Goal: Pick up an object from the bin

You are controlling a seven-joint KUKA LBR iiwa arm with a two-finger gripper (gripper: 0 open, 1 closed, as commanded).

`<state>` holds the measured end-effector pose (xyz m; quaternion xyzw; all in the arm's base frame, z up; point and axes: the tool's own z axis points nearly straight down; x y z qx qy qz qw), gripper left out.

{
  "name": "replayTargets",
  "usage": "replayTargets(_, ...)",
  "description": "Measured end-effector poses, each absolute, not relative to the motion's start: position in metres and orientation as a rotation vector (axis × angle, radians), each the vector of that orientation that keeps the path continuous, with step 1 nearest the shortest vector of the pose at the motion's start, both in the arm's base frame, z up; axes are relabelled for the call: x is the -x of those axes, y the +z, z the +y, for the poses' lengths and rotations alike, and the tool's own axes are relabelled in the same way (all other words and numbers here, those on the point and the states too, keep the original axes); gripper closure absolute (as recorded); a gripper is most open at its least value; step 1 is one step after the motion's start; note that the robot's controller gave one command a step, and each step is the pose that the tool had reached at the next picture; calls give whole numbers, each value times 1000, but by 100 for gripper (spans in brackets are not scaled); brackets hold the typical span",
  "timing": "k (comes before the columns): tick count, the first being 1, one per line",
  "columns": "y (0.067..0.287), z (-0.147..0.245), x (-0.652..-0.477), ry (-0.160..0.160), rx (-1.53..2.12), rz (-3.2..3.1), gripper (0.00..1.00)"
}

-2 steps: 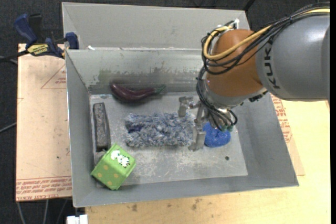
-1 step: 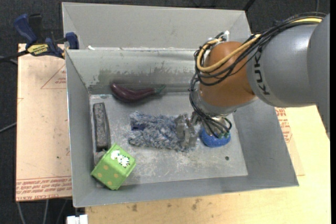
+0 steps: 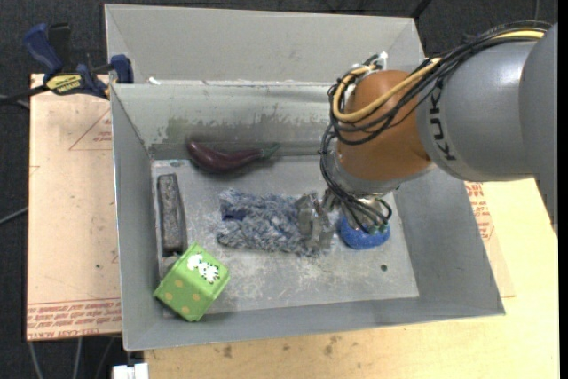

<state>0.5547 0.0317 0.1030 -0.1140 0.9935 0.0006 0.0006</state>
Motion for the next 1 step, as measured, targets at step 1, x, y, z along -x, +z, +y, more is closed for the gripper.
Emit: replayTargets(1, 215, 33, -552, 1, 390, 3115, 100)
